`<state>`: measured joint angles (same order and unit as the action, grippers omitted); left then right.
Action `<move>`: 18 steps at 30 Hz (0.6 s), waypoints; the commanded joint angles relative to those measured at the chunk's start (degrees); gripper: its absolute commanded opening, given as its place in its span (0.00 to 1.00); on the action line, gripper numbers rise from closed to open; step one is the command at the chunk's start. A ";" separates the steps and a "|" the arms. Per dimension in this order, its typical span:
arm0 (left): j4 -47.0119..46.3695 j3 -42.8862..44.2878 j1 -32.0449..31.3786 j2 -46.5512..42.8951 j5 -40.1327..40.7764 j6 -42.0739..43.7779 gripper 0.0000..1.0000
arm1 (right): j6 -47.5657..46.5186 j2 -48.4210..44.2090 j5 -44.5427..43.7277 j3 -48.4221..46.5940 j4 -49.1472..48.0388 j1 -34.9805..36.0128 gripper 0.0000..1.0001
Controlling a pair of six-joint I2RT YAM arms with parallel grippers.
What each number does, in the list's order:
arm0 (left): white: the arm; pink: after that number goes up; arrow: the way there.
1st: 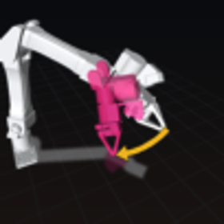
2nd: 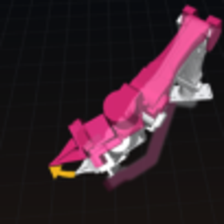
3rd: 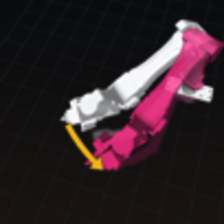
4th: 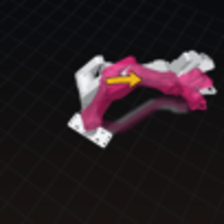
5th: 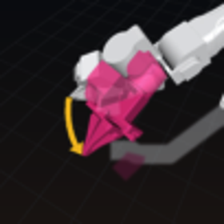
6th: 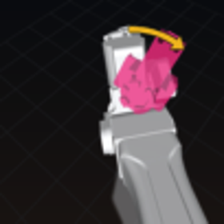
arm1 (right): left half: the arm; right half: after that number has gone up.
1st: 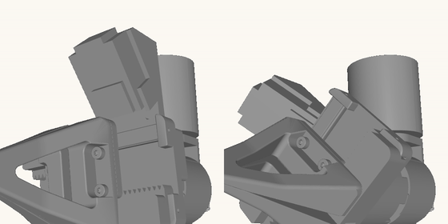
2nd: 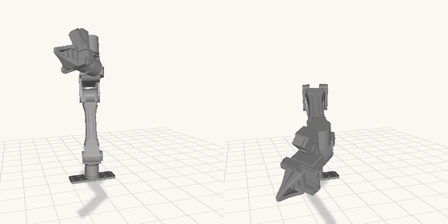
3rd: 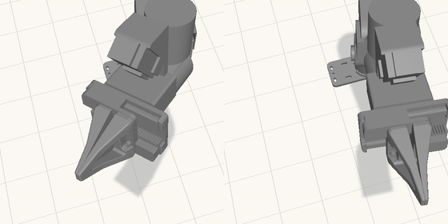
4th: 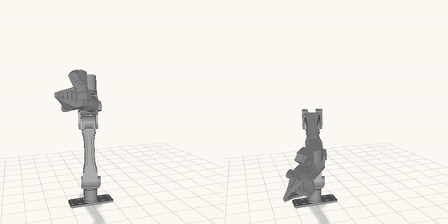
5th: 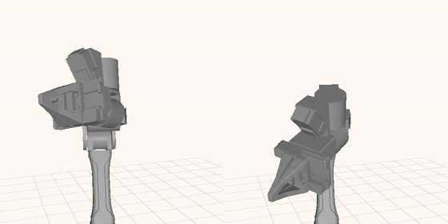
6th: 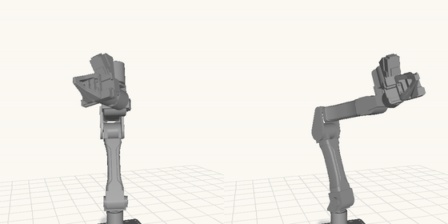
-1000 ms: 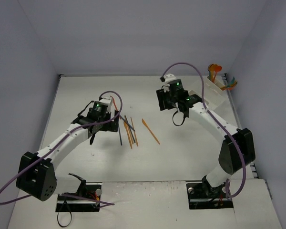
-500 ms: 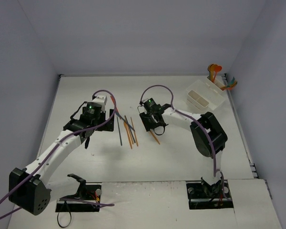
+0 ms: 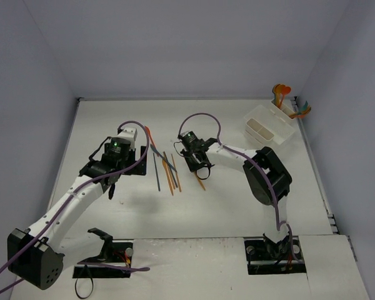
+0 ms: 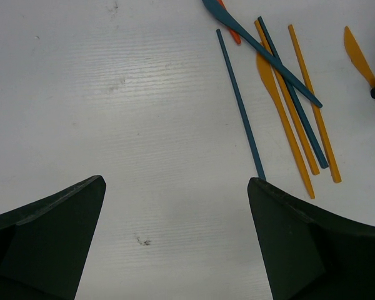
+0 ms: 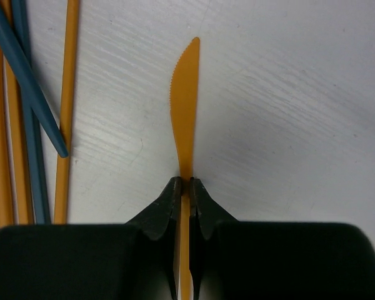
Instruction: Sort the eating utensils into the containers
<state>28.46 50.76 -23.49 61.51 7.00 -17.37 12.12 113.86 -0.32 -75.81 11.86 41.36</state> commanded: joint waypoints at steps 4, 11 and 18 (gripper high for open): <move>-2.81 -0.01 0.46 0.51 1.45 0.56 0.97 | -3.34 -2.53 -2.47 -5.81 2.31 -0.11 0.00; -3.26 -0.40 0.46 -0.88 2.85 1.32 0.97 | -13.81 -13.84 -0.57 -10.79 -3.27 -8.78 0.00; -3.50 -0.13 0.55 -0.39 3.46 1.61 0.97 | -20.69 -23.44 3.43 -6.53 -18.21 -20.11 0.00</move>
<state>27.95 49.87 -23.49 62.00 9.10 -16.64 -2.63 97.52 1.00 -83.05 5.84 26.41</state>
